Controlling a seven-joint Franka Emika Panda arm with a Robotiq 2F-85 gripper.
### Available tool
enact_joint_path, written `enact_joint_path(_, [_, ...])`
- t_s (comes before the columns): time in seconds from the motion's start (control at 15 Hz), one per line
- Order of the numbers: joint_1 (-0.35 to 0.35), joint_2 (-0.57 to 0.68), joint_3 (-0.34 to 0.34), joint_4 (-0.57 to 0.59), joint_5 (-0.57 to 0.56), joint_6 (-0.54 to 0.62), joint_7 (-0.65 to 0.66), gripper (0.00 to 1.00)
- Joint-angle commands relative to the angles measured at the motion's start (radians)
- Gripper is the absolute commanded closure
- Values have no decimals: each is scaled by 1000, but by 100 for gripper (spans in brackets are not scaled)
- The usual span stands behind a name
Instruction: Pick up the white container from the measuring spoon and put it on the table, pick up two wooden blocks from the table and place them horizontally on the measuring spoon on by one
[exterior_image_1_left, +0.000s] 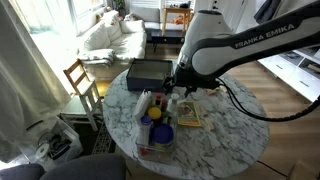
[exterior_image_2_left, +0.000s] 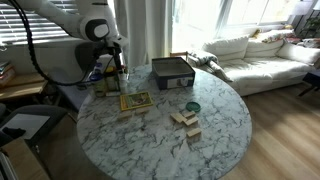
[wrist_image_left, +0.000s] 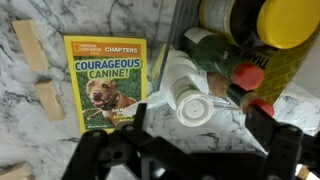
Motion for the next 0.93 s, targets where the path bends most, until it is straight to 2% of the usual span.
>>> enact_joint_path(0.0, [23, 26, -28, 30, -8, -24, -37, 7])
enact_joint_path(0.13, [25, 32, -33, 35, -6, -28, -46, 16])
enact_joint_path(0.4, [27, 39, -39, 38, -5, -30, -59, 51])
enact_joint_path(0.67, [26, 36, -44, 38, -5, -32, -65, 82])
enact_joint_path(0.73, [25, 34, -44, 39, -2, -32, -67, 87])
enact_joint_path(0.87, [23, 26, -45, 41, 4, -33, -71, 87])
